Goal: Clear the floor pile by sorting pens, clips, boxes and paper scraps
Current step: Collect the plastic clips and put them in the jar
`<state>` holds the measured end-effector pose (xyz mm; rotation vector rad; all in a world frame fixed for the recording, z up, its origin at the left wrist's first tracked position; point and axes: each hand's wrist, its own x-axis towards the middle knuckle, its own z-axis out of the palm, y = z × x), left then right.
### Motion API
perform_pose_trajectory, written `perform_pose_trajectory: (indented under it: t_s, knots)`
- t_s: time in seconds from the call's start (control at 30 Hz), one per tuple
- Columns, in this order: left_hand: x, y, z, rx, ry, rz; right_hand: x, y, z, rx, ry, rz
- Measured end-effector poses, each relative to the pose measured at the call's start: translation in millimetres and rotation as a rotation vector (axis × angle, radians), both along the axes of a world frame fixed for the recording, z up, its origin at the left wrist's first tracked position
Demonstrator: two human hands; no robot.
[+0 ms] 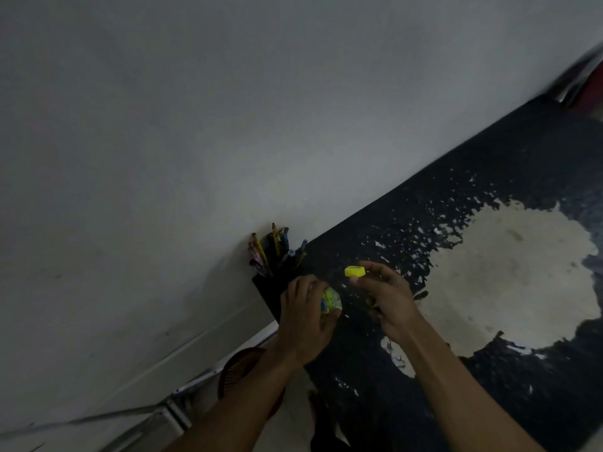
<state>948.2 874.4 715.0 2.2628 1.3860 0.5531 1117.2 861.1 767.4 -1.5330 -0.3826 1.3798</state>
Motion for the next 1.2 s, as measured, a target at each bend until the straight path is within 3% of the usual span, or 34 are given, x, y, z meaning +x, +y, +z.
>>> perform_pose_trajectory:
  t_s: [0.17, 0.3, 0.37, 0.43, 0.77, 1.03, 1.2]
  knots:
    - [-10, -1, 3, -0.015, -0.115, 0.073, -15, 1, 2, 0.121, -0.07, 0.111]
    - [-21, -2, 9, 0.0, -0.225, 0.122, -23, 0, -9, 0.24, -0.509, 0.364]
    - [-26, -4, 10, -0.009, -0.229, 0.136, -27, -2, -14, 0.215, -0.756, 0.5]
    - [-29, -6, 9, -0.012, -0.225, 0.143, -32, -4, -17, 0.154, -0.869, 0.585]
    - [-37, -12, 6, -0.036, -0.267, 0.172, -40, 2, -21, 0.119, -1.037, 0.707]
    - [-22, -5, -2, -0.002, -0.106, 0.158, -34, 7, -30, 0.232, -0.736, 0.329]
    - [-10, -1, 2, -0.1, 0.054, 0.188, -29, 7, -28, 0.205, -0.699, 0.324]
